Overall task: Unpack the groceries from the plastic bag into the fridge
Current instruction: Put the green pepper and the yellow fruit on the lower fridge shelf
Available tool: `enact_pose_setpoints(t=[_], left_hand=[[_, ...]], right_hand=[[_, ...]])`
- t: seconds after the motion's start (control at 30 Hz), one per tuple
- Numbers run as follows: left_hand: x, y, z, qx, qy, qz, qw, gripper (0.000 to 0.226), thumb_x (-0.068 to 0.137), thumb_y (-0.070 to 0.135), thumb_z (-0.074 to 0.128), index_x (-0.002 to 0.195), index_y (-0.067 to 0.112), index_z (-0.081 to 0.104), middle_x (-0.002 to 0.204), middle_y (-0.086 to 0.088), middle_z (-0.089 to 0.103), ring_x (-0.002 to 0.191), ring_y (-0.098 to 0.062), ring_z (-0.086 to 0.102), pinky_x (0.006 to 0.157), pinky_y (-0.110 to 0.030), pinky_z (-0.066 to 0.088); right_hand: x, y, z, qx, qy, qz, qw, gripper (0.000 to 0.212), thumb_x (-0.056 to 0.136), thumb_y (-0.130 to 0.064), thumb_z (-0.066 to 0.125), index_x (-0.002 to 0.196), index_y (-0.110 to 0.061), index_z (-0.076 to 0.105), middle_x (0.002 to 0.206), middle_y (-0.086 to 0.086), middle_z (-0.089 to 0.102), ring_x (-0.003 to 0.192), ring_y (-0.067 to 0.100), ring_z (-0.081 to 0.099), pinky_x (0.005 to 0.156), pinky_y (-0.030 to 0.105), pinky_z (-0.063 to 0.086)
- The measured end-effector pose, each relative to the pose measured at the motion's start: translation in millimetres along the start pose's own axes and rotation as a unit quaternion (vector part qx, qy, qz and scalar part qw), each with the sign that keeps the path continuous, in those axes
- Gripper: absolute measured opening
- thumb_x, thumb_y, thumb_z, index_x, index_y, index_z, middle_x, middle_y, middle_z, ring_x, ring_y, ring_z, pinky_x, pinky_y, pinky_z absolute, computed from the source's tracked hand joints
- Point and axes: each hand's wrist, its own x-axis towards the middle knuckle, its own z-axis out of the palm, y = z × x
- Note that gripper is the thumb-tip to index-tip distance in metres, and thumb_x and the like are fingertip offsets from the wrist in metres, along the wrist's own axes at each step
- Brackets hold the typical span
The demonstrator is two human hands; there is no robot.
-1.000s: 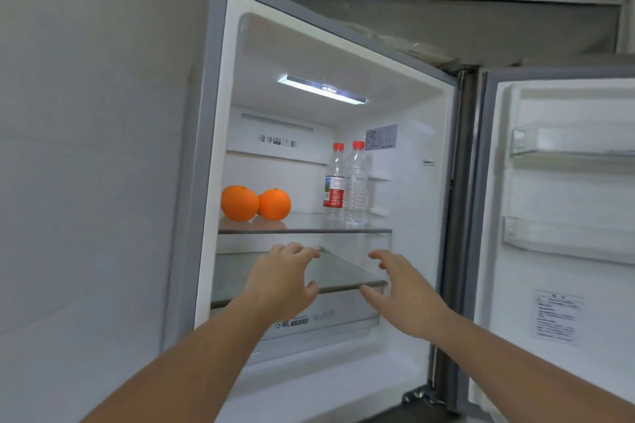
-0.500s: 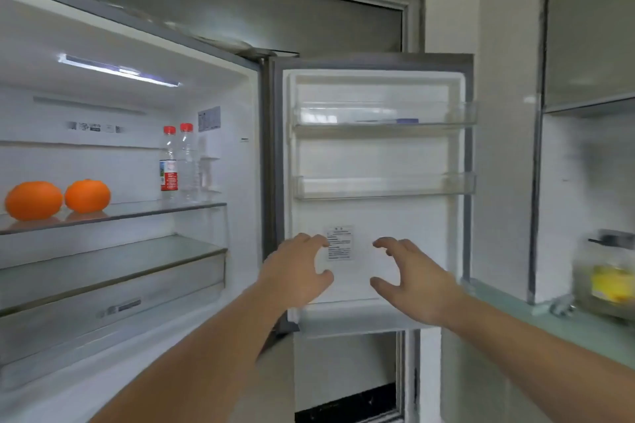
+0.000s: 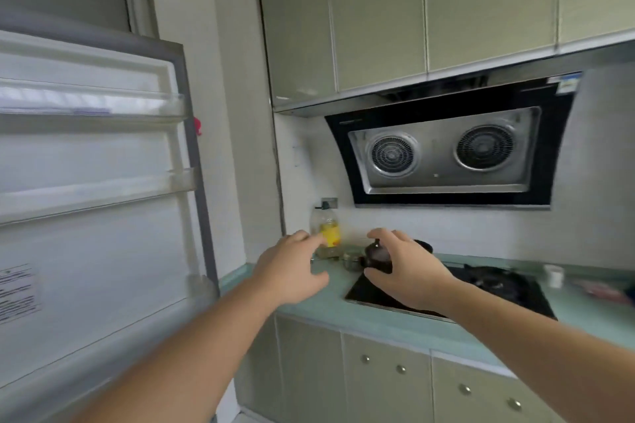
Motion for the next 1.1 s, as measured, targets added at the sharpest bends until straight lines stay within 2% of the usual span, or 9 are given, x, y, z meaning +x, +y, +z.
enact_pose_setpoints(t=[0.17, 0.3, 0.43, 0.6, 0.77, 0.93, 1.1], left_hand=[[56.1, 57.4, 57.3, -0.074, -0.037, 0.111, 0.99, 0.051, 0.082, 0.044, 0.058, 0.131, 0.036, 0.046, 0.13, 0.013, 0.048, 0.117, -0.017, 0.051, 0.091, -0.036, 0.048], [86.9, 96.8, 97.0, -0.122, -0.057, 0.199, 0.971, 0.048, 0.082, 0.042, 0.06, 0.128, 0.035, 0.048, 0.129, 0.012, 0.048, 0.117, -0.017, 0.05, 0.091, -0.035, 0.047], [102.4, 131.5, 136.0, -0.16, -0.103, 0.26, 0.947, 0.049, 0.084, 0.045, 0.058, 0.13, 0.038, 0.045, 0.135, 0.014, 0.045, 0.119, -0.015, 0.048, 0.092, -0.036, 0.046], [102.4, 186.8, 165.0, -0.214, -0.154, 0.323, 0.909, 0.049, 0.083, 0.047, 0.055, 0.129, 0.039, 0.043, 0.136, 0.013, 0.045, 0.115, -0.015, 0.05, 0.09, -0.037, 0.048], [63.9, 262.3, 159.9, -0.241, -0.175, 0.408, 0.863, 0.049, 0.084, 0.046, 0.054, 0.131, 0.039, 0.043, 0.136, 0.014, 0.043, 0.106, -0.016, 0.056, 0.085, -0.035, 0.05], [10.3, 328.0, 137.6, -0.27, -0.182, 0.475, 0.817, 0.05, 0.083, 0.045, 0.055, 0.132, 0.038, 0.044, 0.139, 0.014, 0.043, 0.116, -0.014, 0.051, 0.09, -0.033, 0.046], [-49.5, 370.6, 107.0, -0.266, -0.181, 0.51, 0.798, 0.052, 0.084, 0.046, 0.057, 0.133, 0.038, 0.043, 0.138, 0.012, 0.045, 0.122, -0.014, 0.048, 0.093, -0.033, 0.045]], right_hand=[[-33.0, 68.0, -34.5, -0.084, 0.02, 0.132, 0.988, 0.057, 0.088, -0.042, 0.058, 0.139, -0.032, 0.034, 0.136, -0.003, 0.045, 0.115, 0.022, 0.052, 0.093, 0.038, 0.048], [-74.7, 104.2, -54.5, -0.15, 0.047, 0.249, 0.956, 0.059, 0.088, -0.043, 0.057, 0.141, -0.032, 0.033, 0.139, -0.002, 0.043, 0.113, 0.023, 0.052, 0.088, 0.038, 0.051], [-122.9, 120.3, -69.3, -0.179, 0.069, 0.357, 0.914, 0.059, 0.087, -0.042, 0.058, 0.14, -0.033, 0.033, 0.134, -0.002, 0.043, 0.094, 0.019, 0.053, 0.078, 0.034, 0.05], [-189.1, 114.3, -78.1, -0.223, 0.074, 0.446, 0.864, 0.063, 0.086, -0.044, 0.058, 0.142, -0.033, 0.031, 0.14, -0.003, 0.04, 0.113, 0.021, 0.054, 0.088, 0.037, 0.049], [-255.0, 93.1, -96.4, -0.256, 0.103, 0.508, 0.816, 0.058, 0.084, -0.045, 0.059, 0.136, -0.033, 0.036, 0.131, -0.004, 0.044, 0.115, 0.022, 0.05, 0.084, 0.031, 0.044], [-323.5, 57.1, -126.5, -0.28, 0.14, 0.545, 0.778, 0.059, 0.083, -0.045, 0.06, 0.136, -0.032, 0.038, 0.131, -0.002, 0.044, 0.118, 0.022, 0.05, 0.091, 0.037, 0.048], [-390.1, 15.1, -160.0, -0.303, 0.162, 0.57, 0.747, 0.064, 0.083, -0.046, 0.061, 0.14, -0.03, 0.036, 0.143, -0.002, 0.039, 0.125, 0.021, 0.046, 0.094, 0.036, 0.047]])
